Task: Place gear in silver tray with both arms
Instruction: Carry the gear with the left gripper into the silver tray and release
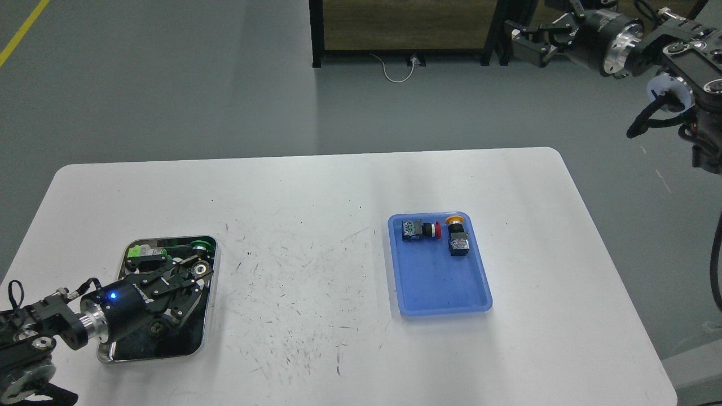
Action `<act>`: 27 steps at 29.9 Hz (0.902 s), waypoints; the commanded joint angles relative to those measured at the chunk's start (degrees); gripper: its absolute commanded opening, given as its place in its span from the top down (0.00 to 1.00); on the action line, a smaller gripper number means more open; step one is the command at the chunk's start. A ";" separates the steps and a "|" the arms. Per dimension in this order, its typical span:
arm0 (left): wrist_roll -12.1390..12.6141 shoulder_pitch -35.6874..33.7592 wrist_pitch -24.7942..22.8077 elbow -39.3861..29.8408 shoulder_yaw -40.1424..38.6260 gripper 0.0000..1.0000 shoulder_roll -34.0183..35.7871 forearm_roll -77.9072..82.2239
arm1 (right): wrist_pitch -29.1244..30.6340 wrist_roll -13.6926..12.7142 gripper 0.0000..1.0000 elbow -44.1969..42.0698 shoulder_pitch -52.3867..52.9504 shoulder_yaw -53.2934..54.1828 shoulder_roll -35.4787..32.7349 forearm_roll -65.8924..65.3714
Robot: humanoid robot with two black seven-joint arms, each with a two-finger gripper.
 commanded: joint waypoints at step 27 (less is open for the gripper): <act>-0.71 3.99 0.14 15.88 1.04 0.65 -7.86 -5.03 | -2.15 -0.02 0.14 -0.36 -1.08 0.24 0.44 -0.26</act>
